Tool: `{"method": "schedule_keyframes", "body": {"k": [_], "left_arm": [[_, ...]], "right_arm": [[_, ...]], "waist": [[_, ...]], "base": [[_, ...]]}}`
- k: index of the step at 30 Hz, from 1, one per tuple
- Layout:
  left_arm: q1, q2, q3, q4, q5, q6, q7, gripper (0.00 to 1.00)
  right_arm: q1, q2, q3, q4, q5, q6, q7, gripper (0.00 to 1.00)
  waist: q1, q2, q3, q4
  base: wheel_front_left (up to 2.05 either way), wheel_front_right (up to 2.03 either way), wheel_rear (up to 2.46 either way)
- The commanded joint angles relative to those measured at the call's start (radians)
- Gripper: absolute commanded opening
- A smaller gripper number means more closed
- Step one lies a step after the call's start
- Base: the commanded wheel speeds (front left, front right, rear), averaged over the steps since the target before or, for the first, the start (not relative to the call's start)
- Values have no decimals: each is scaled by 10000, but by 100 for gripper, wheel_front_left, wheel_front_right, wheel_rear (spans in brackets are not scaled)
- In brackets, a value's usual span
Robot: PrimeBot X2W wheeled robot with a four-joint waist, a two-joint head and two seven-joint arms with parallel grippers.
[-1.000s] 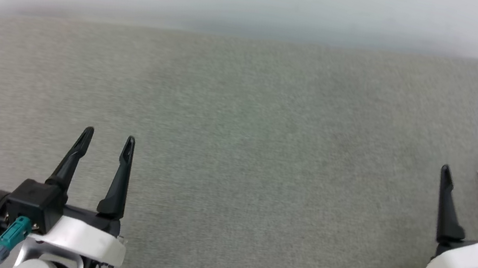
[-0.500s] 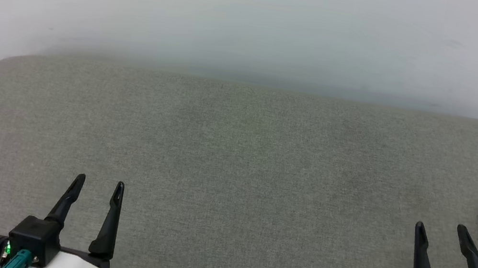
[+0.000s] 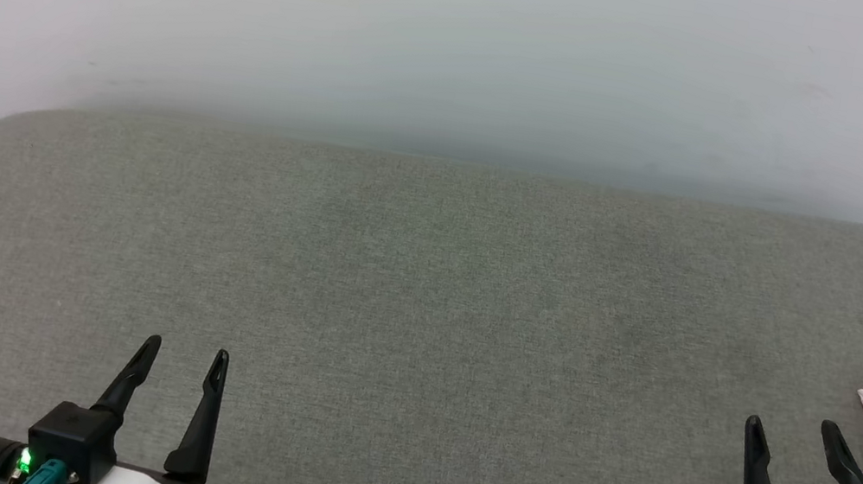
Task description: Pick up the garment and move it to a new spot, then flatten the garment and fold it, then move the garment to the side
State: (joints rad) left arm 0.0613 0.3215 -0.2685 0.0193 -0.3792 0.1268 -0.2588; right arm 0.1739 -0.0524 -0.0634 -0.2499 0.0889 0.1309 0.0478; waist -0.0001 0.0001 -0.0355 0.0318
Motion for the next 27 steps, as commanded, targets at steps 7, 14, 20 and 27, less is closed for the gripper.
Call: {"method": "schedule_keyframes", "body": {"k": [7, 14, 20, 27], "left_arm": [[-40, -91, 19, 121, 70, -50, -65, 100], [-11, -155, -15, 227, 47, -53, 7, 0], [5, -349, 120, 421, -752, -188, 201, 0], [-187, -526, 428, 623, -1953, -422, 503, 0]], "right_arm": [[118, 38, 8, -76, 76, -4, -56, 100], [16, 2, 26, 85, 70, 0, -33, 0], [-59, -39, 99, 443, 1057, 2, -75, 0], [-383, -143, 152, 922, 2576, 1, -85, 0]], "waist": [[1, -1, -5, -6], [1, -1, 2, 4], [1, -1, 18, -7], [1, -1, 38, -26]], "base": [[0, 0, 0], [0, 0, 0], [0, 0, 0], [0, 0, 0]]}}
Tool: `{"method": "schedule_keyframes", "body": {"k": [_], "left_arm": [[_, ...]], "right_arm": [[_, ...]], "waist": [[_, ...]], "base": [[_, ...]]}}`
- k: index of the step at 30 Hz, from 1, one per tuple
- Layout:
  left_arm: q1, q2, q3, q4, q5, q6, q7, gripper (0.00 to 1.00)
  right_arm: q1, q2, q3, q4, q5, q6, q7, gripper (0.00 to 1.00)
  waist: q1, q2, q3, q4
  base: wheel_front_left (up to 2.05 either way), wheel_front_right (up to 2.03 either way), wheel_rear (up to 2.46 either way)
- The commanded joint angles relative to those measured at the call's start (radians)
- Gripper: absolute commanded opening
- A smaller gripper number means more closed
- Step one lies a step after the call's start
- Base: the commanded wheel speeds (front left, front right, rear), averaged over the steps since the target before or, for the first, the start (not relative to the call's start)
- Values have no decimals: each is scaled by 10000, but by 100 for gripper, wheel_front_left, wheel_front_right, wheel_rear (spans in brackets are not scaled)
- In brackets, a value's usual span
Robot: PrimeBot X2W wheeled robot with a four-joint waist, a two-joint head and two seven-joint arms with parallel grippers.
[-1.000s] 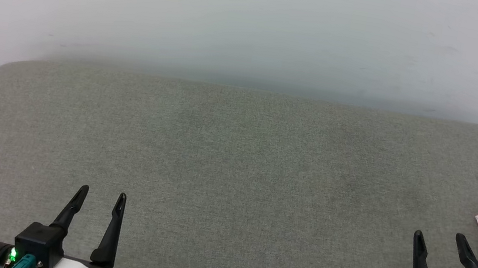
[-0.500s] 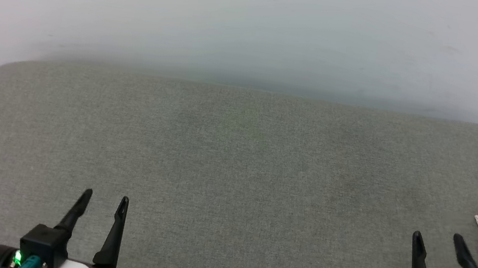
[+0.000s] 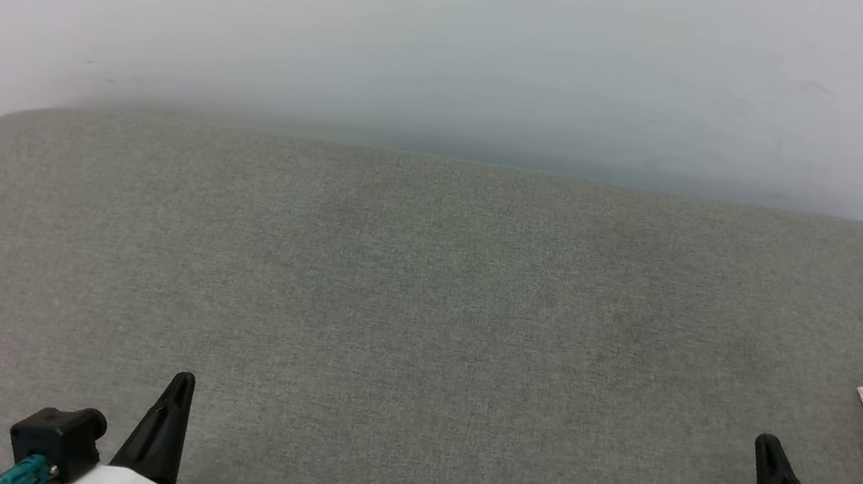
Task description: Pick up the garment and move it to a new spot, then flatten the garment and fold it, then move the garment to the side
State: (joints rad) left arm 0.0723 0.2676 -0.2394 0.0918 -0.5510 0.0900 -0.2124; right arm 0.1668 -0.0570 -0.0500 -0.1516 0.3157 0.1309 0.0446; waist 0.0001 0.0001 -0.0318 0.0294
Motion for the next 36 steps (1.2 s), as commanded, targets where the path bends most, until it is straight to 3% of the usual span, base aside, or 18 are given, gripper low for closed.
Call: {"method": "schedule_keyframes", "body": {"k": [1, 36], "left_arm": [[-324, -12, 179, -71, -397, -88, 80, 0], [-1012, -801, 1456, 629, -4966, -1020, 1304, 0]], "right_arm": [[-353, -108, 25, 0, 509, 1, -55, 0], [-1414, -296, 80, 1688, 6178, 0, -12, 0]], "waist": [[0, -1, 4, -4], [-1, -1, 111, -94]], "base": [[0, 0, 0], [0, 0, 0]]}}
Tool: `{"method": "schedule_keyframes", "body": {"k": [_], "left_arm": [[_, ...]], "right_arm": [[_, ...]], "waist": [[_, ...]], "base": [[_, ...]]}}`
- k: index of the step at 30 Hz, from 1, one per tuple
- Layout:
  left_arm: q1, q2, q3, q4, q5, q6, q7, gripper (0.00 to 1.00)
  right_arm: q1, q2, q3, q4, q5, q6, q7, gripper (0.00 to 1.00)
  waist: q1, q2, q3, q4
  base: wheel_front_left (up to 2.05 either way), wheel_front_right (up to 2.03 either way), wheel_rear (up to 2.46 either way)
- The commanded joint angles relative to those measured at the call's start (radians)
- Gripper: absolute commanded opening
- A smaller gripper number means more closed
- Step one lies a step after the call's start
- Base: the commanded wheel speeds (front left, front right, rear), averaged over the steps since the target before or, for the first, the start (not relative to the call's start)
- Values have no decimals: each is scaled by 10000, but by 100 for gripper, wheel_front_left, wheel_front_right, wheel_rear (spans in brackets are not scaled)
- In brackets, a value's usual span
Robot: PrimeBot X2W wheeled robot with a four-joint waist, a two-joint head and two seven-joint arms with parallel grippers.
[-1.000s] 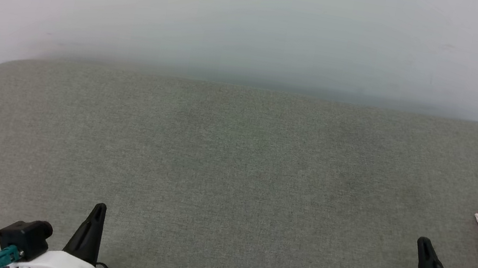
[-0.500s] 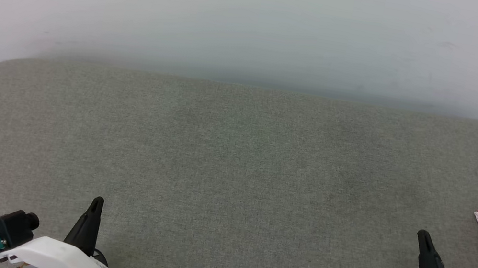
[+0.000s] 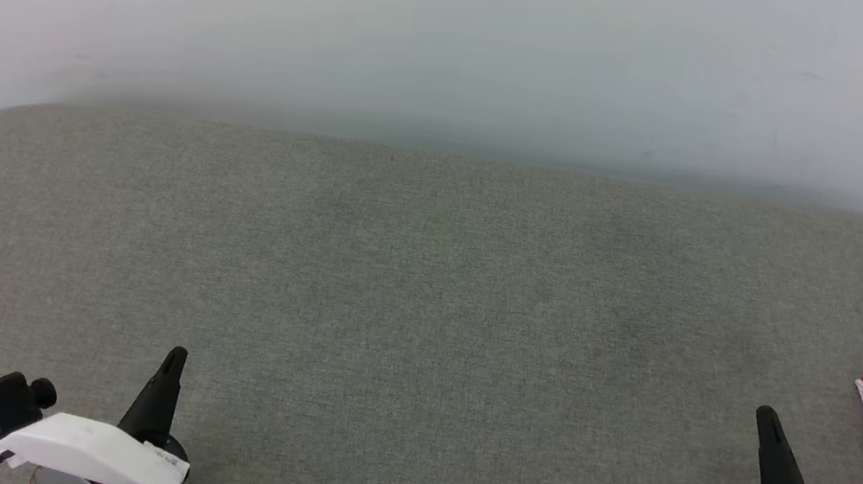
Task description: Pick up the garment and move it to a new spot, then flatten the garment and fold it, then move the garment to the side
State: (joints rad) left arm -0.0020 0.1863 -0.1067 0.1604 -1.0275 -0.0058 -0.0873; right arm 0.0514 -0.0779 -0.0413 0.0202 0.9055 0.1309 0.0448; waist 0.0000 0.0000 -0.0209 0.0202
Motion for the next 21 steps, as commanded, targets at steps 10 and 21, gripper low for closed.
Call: {"method": "schedule_keyframes", "body": {"k": [10, 21], "left_arm": [[-412, -193, 438, 90, -1210, -272, 346, 0], [-562, -394, 754, 242, -2214, -487, 659, 0]], "right_arm": [[-497, -99, -35, 355, 1521, 0, 36, 0], [-746, -99, -77, 736, 2748, -1, 82, 0]], "waist": [[0, 0, 33, -27], [0, 0, 67, -56]], "base": [[0, 0, 0], [0, 0, 0]]}}
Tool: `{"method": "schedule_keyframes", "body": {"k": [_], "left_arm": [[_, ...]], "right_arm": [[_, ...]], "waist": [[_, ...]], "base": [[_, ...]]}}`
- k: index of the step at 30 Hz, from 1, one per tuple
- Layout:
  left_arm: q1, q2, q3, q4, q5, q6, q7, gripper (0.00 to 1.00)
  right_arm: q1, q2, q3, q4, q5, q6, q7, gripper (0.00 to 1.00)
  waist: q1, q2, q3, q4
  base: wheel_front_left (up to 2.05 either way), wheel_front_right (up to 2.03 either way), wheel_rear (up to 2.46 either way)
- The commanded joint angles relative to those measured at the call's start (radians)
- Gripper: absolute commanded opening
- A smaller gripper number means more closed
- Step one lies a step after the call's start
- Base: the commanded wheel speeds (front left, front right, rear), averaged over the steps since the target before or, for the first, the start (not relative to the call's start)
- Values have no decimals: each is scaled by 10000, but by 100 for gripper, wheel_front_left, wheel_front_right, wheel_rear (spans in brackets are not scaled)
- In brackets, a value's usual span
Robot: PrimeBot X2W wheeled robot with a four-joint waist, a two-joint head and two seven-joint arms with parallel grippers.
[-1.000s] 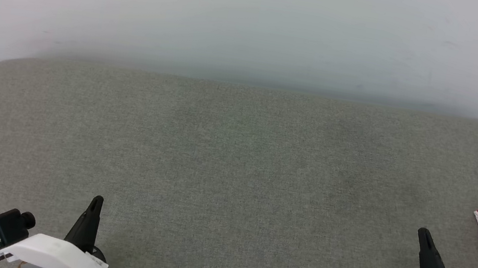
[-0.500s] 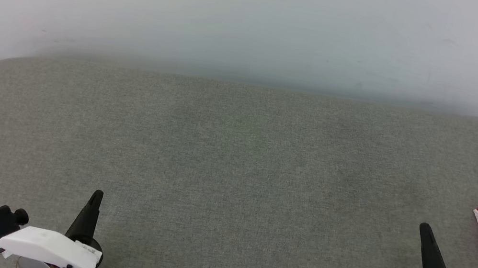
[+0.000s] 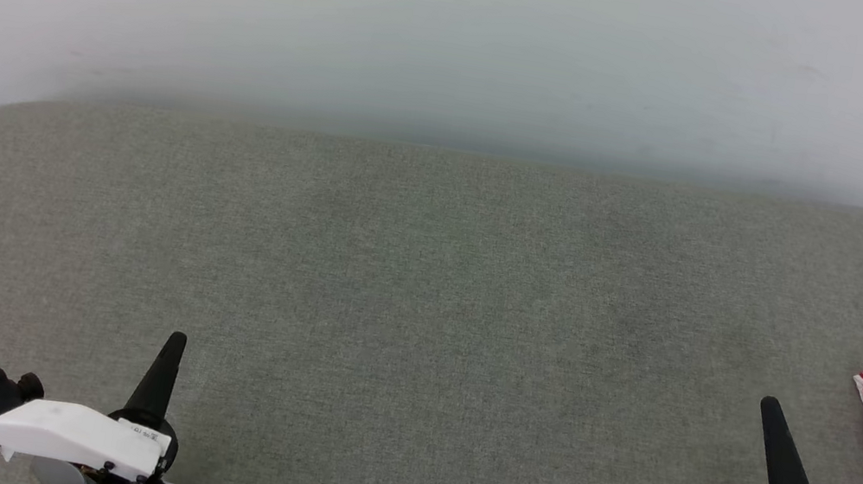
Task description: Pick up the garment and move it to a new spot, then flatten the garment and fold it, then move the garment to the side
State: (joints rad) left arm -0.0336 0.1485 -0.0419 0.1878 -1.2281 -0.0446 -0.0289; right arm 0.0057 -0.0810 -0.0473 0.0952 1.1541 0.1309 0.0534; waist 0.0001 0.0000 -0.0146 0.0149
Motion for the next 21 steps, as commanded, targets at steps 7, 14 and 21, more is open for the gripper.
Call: {"method": "schedule_keyframes", "body": {"k": [7, 14, 21], "left_arm": [[-326, -140, 297, 58, -792, -214, 254, 0], [-417, -252, 477, 146, -1338, -334, 425, 0], [-470, -356, 625, 216, -1773, -429, 559, 0]], "right_arm": [[-418, -63, -48, 222, 977, -1, 41, 0], [-544, -54, -81, 437, 1646, -1, 82, 0], [-657, -45, -112, 609, 2185, -2, 110, 0]], "waist": [[-1, 0, 25, -21], [-1, 0, 46, -39], [-1, 0, 65, -54]], "base": [[0, 0, 0], [0, 0, 0], [0, 0, 0]]}}
